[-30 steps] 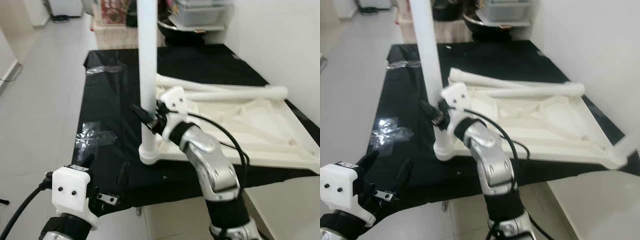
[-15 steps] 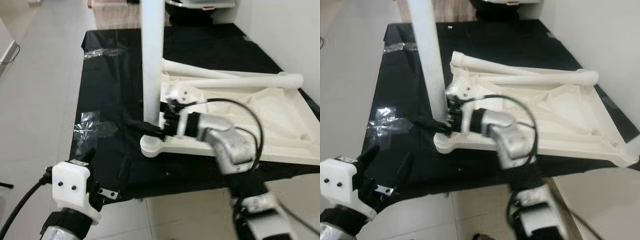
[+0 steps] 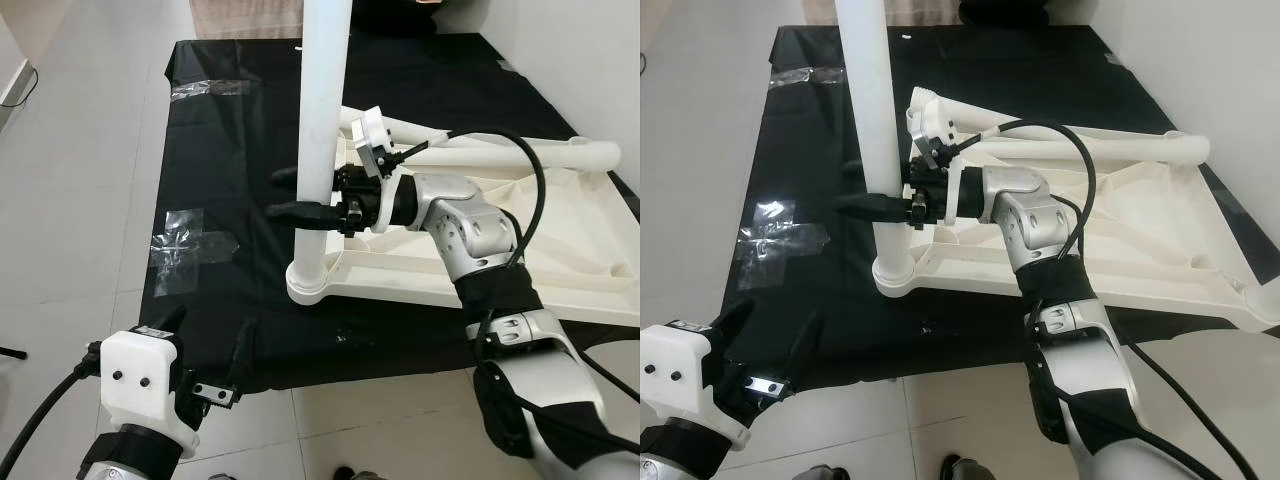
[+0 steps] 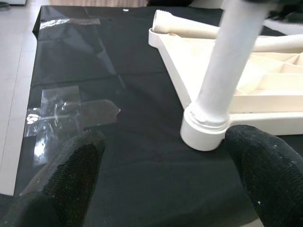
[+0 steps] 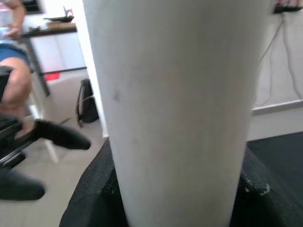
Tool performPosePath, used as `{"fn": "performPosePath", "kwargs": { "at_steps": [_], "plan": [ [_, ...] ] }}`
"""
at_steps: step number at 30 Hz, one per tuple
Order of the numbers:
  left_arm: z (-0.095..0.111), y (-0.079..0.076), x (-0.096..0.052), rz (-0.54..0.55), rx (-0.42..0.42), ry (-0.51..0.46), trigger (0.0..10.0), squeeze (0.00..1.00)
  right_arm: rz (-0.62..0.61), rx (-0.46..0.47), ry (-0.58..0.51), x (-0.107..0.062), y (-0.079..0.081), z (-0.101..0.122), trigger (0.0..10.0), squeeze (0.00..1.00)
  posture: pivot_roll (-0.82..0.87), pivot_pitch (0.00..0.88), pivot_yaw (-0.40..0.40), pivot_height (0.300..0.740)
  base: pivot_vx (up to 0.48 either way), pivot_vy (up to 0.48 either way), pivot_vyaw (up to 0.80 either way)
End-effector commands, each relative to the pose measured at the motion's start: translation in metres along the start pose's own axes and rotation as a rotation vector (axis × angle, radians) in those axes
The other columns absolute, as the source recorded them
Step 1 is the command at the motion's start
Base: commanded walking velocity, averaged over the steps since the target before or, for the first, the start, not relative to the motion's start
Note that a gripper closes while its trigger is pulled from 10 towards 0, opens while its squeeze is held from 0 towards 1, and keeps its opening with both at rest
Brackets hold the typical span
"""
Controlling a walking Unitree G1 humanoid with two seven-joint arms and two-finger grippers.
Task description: Building children table
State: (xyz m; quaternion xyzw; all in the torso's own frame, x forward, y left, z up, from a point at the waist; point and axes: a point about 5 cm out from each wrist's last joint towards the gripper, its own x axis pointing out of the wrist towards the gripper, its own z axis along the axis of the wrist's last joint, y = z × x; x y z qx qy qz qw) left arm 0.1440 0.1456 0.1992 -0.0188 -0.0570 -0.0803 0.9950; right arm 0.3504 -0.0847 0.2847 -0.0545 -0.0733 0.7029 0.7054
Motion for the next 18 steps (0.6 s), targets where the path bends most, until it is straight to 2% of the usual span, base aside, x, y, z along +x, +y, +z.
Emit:
{"fn": "performPosePath", "kwargs": {
  "at_steps": [1, 4, 5, 6, 8, 9, 10, 11, 12, 13, 14, 15, 16, 17, 18],
  "plan": [
    [0.001, -0.001, -0.002, -0.002, -0.002, 0.004, 10.0, 0.0, 0.05, 0.012, -0.017, -0.002, 0.001, 0.0, 0.0, 0.0, 0.15, 0.233, -0.092, 0.74, 0.0, 0.0, 0.0],
    [0.0, -0.002, -0.002, -0.003, -0.002, 0.005, 10.0, 0.0, 0.056, 0.012, -0.012, -0.004, 0.001, -0.003, 0.0, 0.0, 0.14, 0.232, -0.091, 0.74, 0.0, 0.0, 0.0],
    [0.0, -0.002, -0.002, -0.004, -0.003, 0.007, 10.0, 0.0, -0.012, 0.01, 0.007, -0.005, 0.003, -0.012, 0.0, 0.0, 0.13, 0.226, -0.096, 0.74, 0.0, 0.0, 0.0],
    [0.0, -0.002, -0.002, -0.004, -0.003, 0.007, 10.0, 0.0, -0.012, 0.01, 0.007, -0.005, 0.003, -0.012, 0.0, 0.0, 0.13, 0.226, -0.096, 0.74, 0.0, 0.0, 0.0],
    [0.0, -0.001, -0.002, -0.006, -0.004, 0.009, 10.0, 0.0, -0.196, 0.008, 0.037, -0.002, 0.008, -0.033, 0.0, 0.0, 0.13, 0.22, -0.094, 0.74, 0.0, 0.0, 0.0],
    [0.0, -0.001, -0.002, -0.006, -0.004, 0.009, 10.0, 0.0, -0.196, 0.008, 0.037, -0.002, 0.008, -0.033, 0.0, 0.0, 0.13, 0.22, -0.094, 0.74, 0.0, 0.0, 0.0],
    [0.0, -0.001, -0.001, -0.006, -0.003, 0.01, 10.0, 0.0, -0.421, 0.065, 0.035, 0.004, 0.011, -0.049, 0.0, 0.0, 0.13, 0.216, -0.09, 0.74, 0.0, 0.0, 0.0],
    [0.0, 0.001, -0.001, -0.006, -0.002, 0.01, 10.0, 0.0, -0.692, 0.111, 0.13, 0.009, 0.025, -0.076, 0.0, 0.0, 0.12, 0.213, -0.078, 0.74, 0.0, 0.0, 0.0],
    [0.0, 0.001, -0.001, -0.006, -0.002, 0.01, 10.0, 0.0, -0.692, 0.111, 0.13, 0.009, 0.025, -0.076, 0.0, 0.0, 0.12, 0.213, -0.078, 0.74, 0.0, 0.0, 0.0],
    [-0.001, 0.002, 0.001, -0.007, 0.0, 0.009, 10.0, 0.0, -0.825, 0.123, 0.215, 0.013, 0.045, -0.093, 0.0, 0.0, 0.11, 0.211, -0.068, 0.74, 0.0, 0.0, 0.0],
    [-0.001, 0.002, 0.001, -0.007, 0.0, 0.009, 10.0, 0.0, -0.825, 0.123, 0.215, 0.013, 0.045, -0.093, 0.0, 0.0, 0.11, 0.211, -0.068, 0.74, 0.0, 0.0, 0.0],
    [-0.001, 0.002, 0.002, -0.011, 0.0, 0.007, 10.0, 0.0, -0.885, 0.155, 0.226, 0.024, 0.066, -0.099, 0.0, 0.0, 0.1, 0.199, -0.06, 0.74, 0.0, 0.0, 0.0],
    [-0.001, 0.003, 0.004, -0.015, 0.002, 0.005, 10.0, 0.0, -0.887, 0.162, 0.206, 0.034, 0.076, -0.096, 0.0, 0.0, 0.09, 0.182, -0.054, 0.74, 0.0, 0.0, 0.0],
    [-0.002, 0.003, 0.005, -0.018, 0.003, 0.003, 10.0, 0.0, -0.869, 0.168, 0.178, 0.041, 0.079, -0.093, 0.0, 0.0, 0.09, 0.179, -0.053, 0.74, 0.0, 0.0, 0.0],
    [-0.002, 0.003, 0.005, -0.018, 0.003, 0.003, 10.0, 0.0, -0.869, 0.168, 0.178, 0.041, 0.079, -0.093, 0.0, 0.0, 0.09, 0.179, -0.053, 0.74, 0.0, 0.0, 0.0]
  ]
}}
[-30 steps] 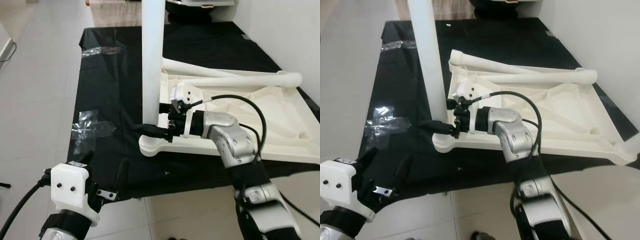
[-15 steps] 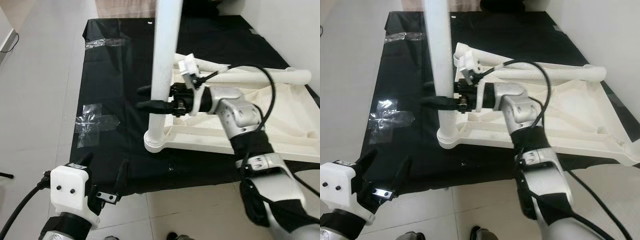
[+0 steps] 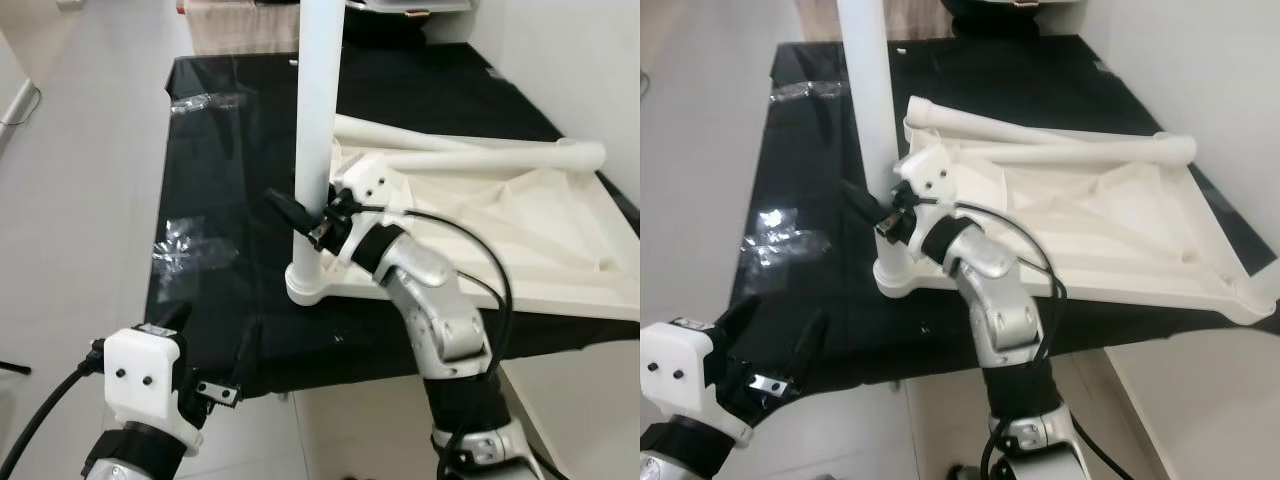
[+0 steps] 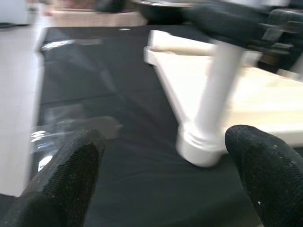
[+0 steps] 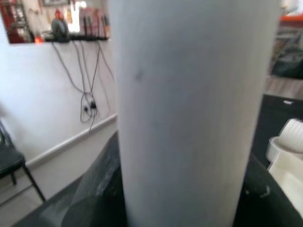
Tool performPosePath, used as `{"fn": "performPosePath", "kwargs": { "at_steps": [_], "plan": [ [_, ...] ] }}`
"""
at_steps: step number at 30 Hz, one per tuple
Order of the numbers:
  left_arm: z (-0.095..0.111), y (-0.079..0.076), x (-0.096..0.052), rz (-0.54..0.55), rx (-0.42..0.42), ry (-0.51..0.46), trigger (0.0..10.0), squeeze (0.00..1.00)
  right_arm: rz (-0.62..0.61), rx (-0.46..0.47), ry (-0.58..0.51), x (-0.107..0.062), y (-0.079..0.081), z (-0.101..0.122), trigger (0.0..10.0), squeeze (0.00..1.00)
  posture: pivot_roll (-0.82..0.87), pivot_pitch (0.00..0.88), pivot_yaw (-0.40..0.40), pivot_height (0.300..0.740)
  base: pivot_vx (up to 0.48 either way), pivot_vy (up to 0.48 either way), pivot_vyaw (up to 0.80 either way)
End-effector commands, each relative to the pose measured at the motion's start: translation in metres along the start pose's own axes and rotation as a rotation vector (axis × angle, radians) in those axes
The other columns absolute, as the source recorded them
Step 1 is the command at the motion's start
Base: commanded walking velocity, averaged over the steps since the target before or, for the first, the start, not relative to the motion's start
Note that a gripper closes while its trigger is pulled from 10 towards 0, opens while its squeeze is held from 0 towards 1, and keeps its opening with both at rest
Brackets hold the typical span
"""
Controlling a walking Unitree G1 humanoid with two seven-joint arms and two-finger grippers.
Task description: Building children table
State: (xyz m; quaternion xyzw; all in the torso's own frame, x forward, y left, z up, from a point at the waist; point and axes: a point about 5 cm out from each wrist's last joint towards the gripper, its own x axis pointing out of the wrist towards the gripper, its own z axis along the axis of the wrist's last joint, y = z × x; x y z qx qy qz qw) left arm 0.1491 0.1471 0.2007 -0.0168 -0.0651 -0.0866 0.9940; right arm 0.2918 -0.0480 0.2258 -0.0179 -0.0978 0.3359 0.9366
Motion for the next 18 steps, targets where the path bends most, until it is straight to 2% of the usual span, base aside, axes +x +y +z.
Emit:
{"fn": "performPosePath", "kwargs": {
  "at_steps": [1, 4, 5, 8, 9, 10, 13, 16, 18],
  "plan": [
    [-0.003, 0.002, 0.002, -0.001, 0.0, 0.015, 10.0, 0.0, 0.023, 0.093, 0.215, 0.001, 0.014, -0.041, 0.0, 0.0, 0.1, 0.17, -0.053, 0.74, 0.0, 0.0, 0.0],
    [-0.003, 0.003, 0.004, 0.008, 0.004, 0.008, 10.0, 0.0, 0.057, 0.094, 0.184, 0.01, 0.012, -0.038, 0.0, 0.0, 0.11, 0.16, -0.063, 0.74, 0.0, 0.0, 0.0],
    [-0.003, 0.004, 0.004, 0.013, 0.008, 0.003, 10.0, 0.0, 0.066, 0.095, 0.167, 0.014, 0.01, -0.034, 5.0, 0.0, 0.11, 0.158, -0.066, 0.74, 0.0, 0.0, 0.0],
    [-0.002, 0.005, 0.005, 0.017, 0.012, -0.001, 10.0, 0.0, 0.068, 0.096, 0.152, 0.018, 0.008, -0.03, 5.0, 0.0, 0.11, 0.157, -0.067, 0.74, 0.0, 0.0, 0.0],
    [-0.002, 0.005, 0.005, 0.018, 0.013, -0.002, 10.0, 0.0, 0.083, 0.111, 0.138, 0.018, 0.01, -0.027, 10.0, 0.0, 0.11, 0.156, -0.068, 0.74, 0.0, 0.0, 0.0],
    [-0.002, 0.005, 0.005, 0.019, 0.014, -0.002, 10.0, 0.0, 0.16, 0.139, 0.109, 0.018, 0.011, -0.021, 10.0, 1.0, 0.11, 0.153, -0.067, 0.74, 0.0, 0.0, 0.0],
    [-0.002, 0.006, 0.006, 0.018, 0.014, -0.002, 10.0, 0.0, 0.287, 0.151, 0.054, 0.015, 0.01, -0.006, 10.0, 1.0, 0.11, 0.153, -0.067, 0.74, 0.0, 0.0, 0.0],
    [-0.002, 0.005, 0.006, 0.015, 0.012, 0.0, 10.0, 0.0, 0.436, 0.104, 0.026, 0.01, 0.001, 0.005, 10.0, 1.0, 0.11, 0.158, -0.071, 0.74, 0.0, 0.0, 0.0],
    [-0.003, 0.004, 0.006, 0.014, 0.01, 0.001, 10.0, 0.0, 0.485, 0.071, 0.03, 0.008, -0.004, 0.007, 10.0, 1.0, 0.11, 0.158, -0.071, 0.74, 0.0, 0.0, 0.0]
  ]
}}
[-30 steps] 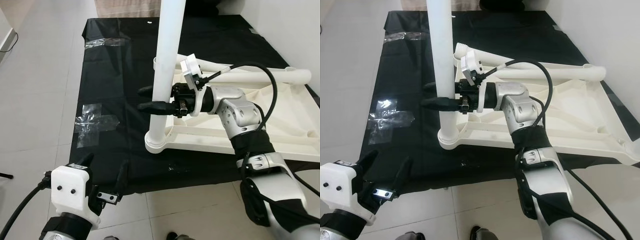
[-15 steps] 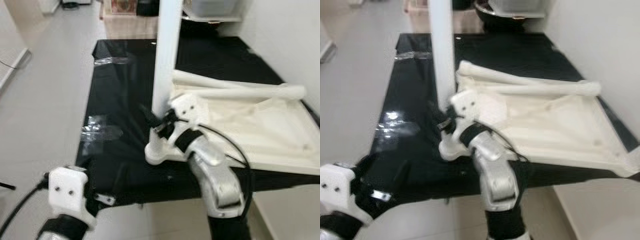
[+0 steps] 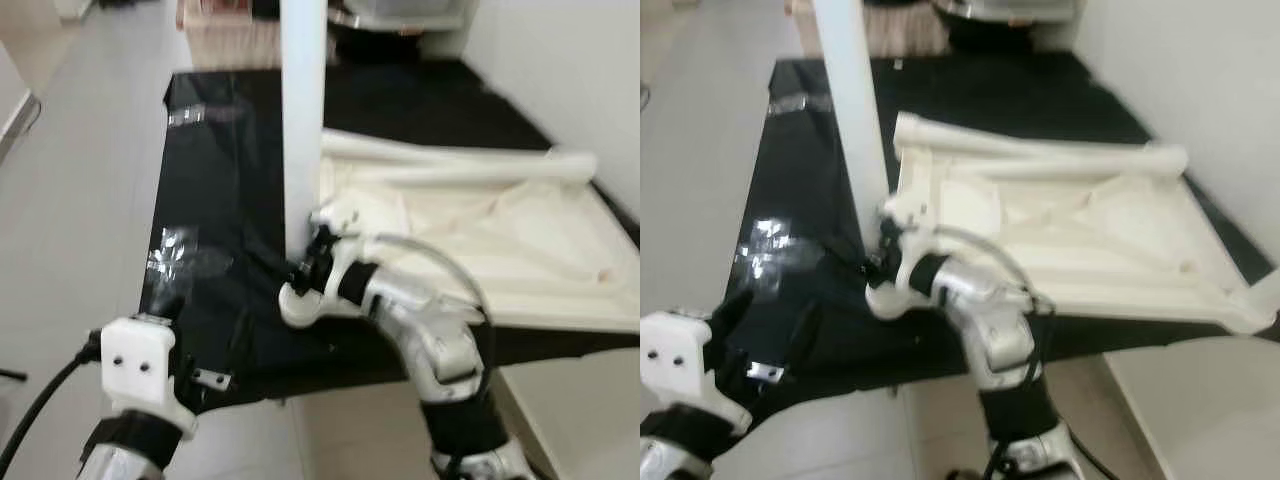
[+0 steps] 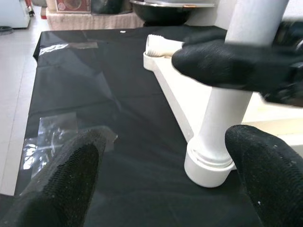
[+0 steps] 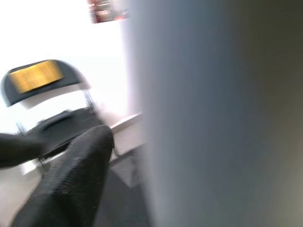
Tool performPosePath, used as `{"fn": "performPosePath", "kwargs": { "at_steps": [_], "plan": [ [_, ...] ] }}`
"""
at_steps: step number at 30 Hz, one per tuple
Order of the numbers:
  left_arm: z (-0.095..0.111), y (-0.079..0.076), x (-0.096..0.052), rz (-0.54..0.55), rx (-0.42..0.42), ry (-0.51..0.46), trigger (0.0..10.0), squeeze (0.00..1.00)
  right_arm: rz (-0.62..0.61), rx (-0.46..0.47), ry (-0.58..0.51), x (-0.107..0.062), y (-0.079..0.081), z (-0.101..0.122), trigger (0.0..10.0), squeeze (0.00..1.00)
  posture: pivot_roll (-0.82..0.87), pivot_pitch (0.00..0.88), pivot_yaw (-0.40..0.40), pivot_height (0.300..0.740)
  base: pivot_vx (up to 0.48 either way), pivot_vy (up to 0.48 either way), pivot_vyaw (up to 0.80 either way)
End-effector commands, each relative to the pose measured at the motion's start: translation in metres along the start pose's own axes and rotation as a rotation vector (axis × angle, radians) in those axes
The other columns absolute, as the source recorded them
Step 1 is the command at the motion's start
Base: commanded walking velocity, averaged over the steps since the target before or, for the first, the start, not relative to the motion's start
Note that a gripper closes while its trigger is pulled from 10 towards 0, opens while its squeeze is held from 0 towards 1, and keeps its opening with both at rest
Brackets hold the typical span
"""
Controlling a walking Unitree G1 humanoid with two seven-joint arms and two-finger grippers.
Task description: Building children table
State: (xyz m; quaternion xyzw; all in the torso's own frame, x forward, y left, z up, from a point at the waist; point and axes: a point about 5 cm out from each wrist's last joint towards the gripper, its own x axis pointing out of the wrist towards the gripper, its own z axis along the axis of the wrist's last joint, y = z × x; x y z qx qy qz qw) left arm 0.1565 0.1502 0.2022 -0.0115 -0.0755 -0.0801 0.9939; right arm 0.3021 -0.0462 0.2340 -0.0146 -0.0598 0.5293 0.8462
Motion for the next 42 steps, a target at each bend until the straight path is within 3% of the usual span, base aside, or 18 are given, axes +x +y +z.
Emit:
{"fn": "performPosePath", "kwargs": {
  "at_steps": [1, 5, 6, 10, 17, 18, 19, 20, 26, 32, 34, 35, 36, 37, 38, 39, 40, 42],
  "plan": [
    [-0.003, -0.001, -0.002, 0.002, -0.004, 0.022, 10.0, 0.0, 0.106, -0.04, 0.001, -0.004, -0.002, 0.002, 10.0, 1.0, 0.11, 0.162, -0.071, 0.74, 0.0, 0.0, 0.0],
    [-0.003, -0.001, -0.003, 0.004, -0.007, 0.024, 10.0, 0.0, 0.216, -0.104, 0.03, -0.01, -0.008, 0.006, 10.0, 1.0, 0.11, 0.168, -0.072, 0.74, 0.0, 0.0, 0.0],
    [-0.003, -0.001, -0.003, 0.004, -0.009, 0.026, 10.0, 0.0, 0.278, -0.118, 0.036, -0.012, -0.012, 0.01, 10.0, 0.0, 0.11, 0.169, -0.072, 0.74, 0.0, 0.0, 0.0],
    [-0.003, -0.004, -0.005, 0.0, -0.013, 0.03, 10.0, 0.0, 0.376, -0.15, 0.037, -0.012, -0.035, 0.03, 10.0, 0.0, 0.11, 0.182, -0.081, 0.74, 0.0, 0.0, 0.0],
    [-0.003, -0.002, -0.007, 0.008, -0.011, 0.033, 10.0, 0.0, 0.467, -0.123, 0.001, -0.009, -0.039, 0.04, 10.0, 0.0, 0.11, 0.182, -0.084, 0.74, 0.0, 0.0, 0.0],
    [-0.003, -0.002, -0.007, 0.008, -0.01, 0.034, 10.0, 0.0, 0.486, -0.114, -0.002, -0.009, -0.038, 0.039, 5.4, 0.0, 0.12, 0.182, -0.082, 0.74, 0.0, 0.0, 0.0],
    [-0.003, -0.002, -0.007, 0.008, -0.01, 0.034, 10.0, 0.0, 0.486, -0.114, -0.002, -0.009, -0.038, 0.039, 5.4, 0.0, 0.12, 0.182, -0.082, 0.74, 0.0, 0.0, 0.0],
    [-0.004, -0.002, -0.007, 0.008, -0.01, 0.035, 10.0, 0.0, 0.501, -0.101, -0.005, -0.009, -0.038, 0.039, 0.0, 0.0, 0.12, 0.181, -0.082, 0.74, 0.0, 0.0, 0.0],
    [-0.003, -0.002, -0.007, 0.004, -0.013, 0.034, 10.0, 0.0, 0.538, -0.073, -0.007, -0.012, -0.033, 0.031, 0.0, 0.0, 0.12, 0.181, -0.082, 0.74, 0.0, 0.0, 0.0],
    [-0.003, -0.002, -0.006, 0.005, -0.016, 0.032, 10.0, 0.0, 0.426, -0.041, 0.01, -0.016, -0.025, 0.01, 0.0, 0.0, 0.1, 0.186, -0.075, 0.74, 0.0, 0.0, 0.0],
    [-0.003, -0.002, -0.006, 0.006, -0.017, 0.031, 10.0, 0.0, 0.284, 0.001, 0.027, -0.017, -0.013, -0.009, 0.0, 0.0, 0.1, 0.186, -0.08, 0.74, 0.0, 0.0, 0.0],
    [-0.003, -0.002, -0.006, 0.006, -0.016, 0.031, 10.0, 0.0, 0.15, 0.032, 0.034, -0.013, -0.004, -0.02, 0.0, 0.0, 0.11, 0.186, -0.08, 0.74, 0.0, 0.0, 0.0],
    [-0.003, -0.002, -0.006, 0.006, -0.016, 0.031, 10.0, 0.0, 0.15, 0.032, 0.034, -0.013, -0.004, -0.02, 0.0, 0.0, 0.11, 0.186, -0.08, 0.74, 0.0, 0.0, 0.0],
    [-0.002, 0.0, -0.006, 0.008, -0.013, 0.031, 10.0, 0.0, -0.089, 0.008, 0.079, -0.008, 0.004, -0.034, 0.0, 0.0, 0.1, 0.188, -0.072, 0.74, 0.0, 0.0, 0.0],
    [-0.002, 0.0, -0.006, 0.008, -0.013, 0.031, 10.0, 0.0, -0.089, 0.008, 0.079, -0.008, 0.004, -0.034, 0.0, 0.0, 0.1, 0.188, -0.072, 0.74, 0.0, 0.0, 0.0],
    [-0.002, 0.001, -0.006, 0.01, -0.01, 0.031, 10.0, 0.0, -0.259, -0.001, 0.107, -0.008, 0.016, -0.043, 0.0, 0.0, 0.11, 0.187, -0.066, 0.74, 0.0, 0.0, 0.0],
    [-0.002, 0.001, -0.006, 0.01, -0.01, 0.031, 10.0, 0.0, -0.259, -0.001, 0.107, -0.008, 0.016, -0.043, 0.0, 0.0, 0.11, 0.187, -0.066, 0.74, 0.0, 0.0, 0.0],
    [-0.002, 0.002, -0.004, 0.01, -0.007, 0.03, 10.0, 0.0, -0.389, -0.027, 0.134, -0.007, 0.035, -0.048, 0.0, 0.0, 0.11, 0.185, -0.062, 0.74, 0.0, 0.0, 0.0]
  ]
}}
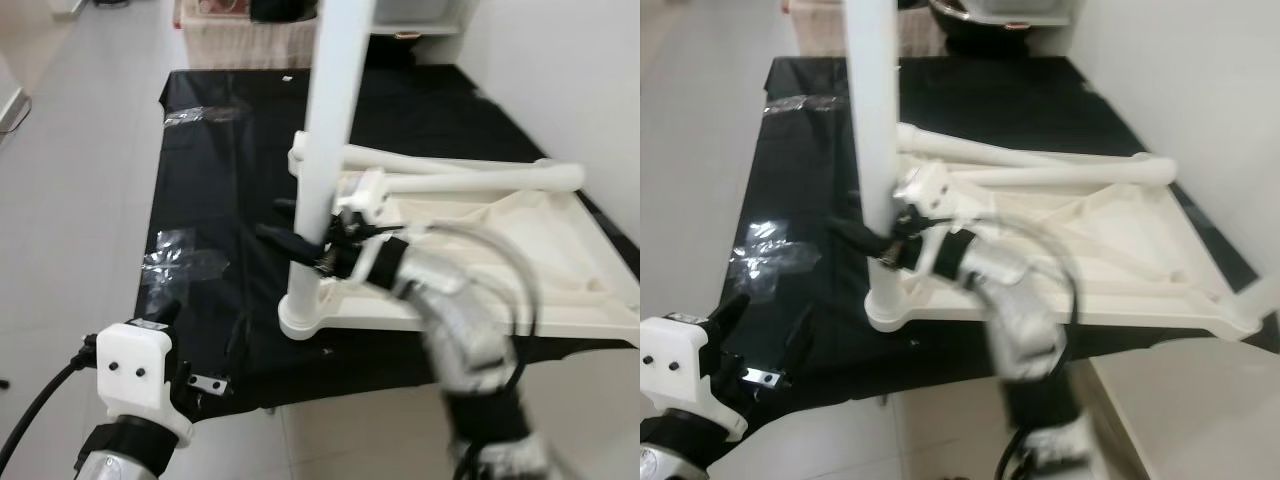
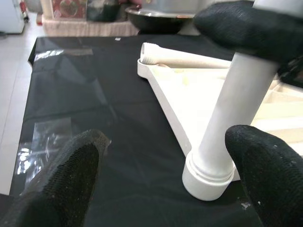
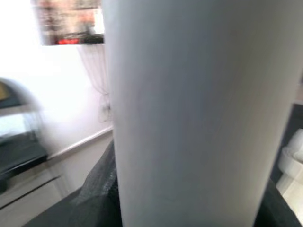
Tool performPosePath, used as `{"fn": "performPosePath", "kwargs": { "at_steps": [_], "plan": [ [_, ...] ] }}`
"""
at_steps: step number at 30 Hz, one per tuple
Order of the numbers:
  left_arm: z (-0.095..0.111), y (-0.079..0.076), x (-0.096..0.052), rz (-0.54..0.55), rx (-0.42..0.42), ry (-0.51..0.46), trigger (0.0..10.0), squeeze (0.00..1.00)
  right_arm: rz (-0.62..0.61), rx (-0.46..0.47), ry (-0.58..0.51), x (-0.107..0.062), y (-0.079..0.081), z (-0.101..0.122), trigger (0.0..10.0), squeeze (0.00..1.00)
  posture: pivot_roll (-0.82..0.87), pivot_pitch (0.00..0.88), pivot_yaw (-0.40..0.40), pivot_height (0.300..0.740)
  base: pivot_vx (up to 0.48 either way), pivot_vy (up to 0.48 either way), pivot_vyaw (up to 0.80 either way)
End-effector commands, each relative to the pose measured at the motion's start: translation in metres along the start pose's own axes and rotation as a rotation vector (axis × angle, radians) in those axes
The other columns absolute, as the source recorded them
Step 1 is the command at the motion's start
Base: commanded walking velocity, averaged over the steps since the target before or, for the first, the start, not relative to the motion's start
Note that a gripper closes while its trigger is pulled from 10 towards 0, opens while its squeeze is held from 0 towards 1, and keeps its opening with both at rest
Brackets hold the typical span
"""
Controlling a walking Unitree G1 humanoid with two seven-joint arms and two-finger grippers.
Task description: Building children table
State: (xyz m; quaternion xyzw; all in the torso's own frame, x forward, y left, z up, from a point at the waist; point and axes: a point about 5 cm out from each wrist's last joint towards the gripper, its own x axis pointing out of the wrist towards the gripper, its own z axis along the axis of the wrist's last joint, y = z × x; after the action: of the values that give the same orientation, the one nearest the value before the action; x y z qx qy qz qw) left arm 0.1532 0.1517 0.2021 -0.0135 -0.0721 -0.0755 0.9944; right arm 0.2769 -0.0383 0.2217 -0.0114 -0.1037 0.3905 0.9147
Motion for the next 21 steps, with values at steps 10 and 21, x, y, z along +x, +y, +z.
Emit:
{"fn": "performPosePath", "kwargs": {
  "at_steps": [10, 21],
  "plan": [
    [-0.002, 0.0, 0.002, 0.001, 0.002, 0.018, 10.0, 0.0, -0.042, 0.024, 0.124, 0.009, 0.003, -0.019, 0.0, 0.0, 0.12, 0.174, -0.069, 0.74, 0.0, 0.0, 0.0],
    [-0.002, 0.001, 0.001, 0.007, 0.005, 0.022, 10.0, 0.0, 0.265, 0.042, 0.007, 0.012, -0.005, 0.011, 10.0, 1.0, 0.11, 0.183, -0.067, 0.74, 0.0, 0.0, 0.0]
  ]
}}
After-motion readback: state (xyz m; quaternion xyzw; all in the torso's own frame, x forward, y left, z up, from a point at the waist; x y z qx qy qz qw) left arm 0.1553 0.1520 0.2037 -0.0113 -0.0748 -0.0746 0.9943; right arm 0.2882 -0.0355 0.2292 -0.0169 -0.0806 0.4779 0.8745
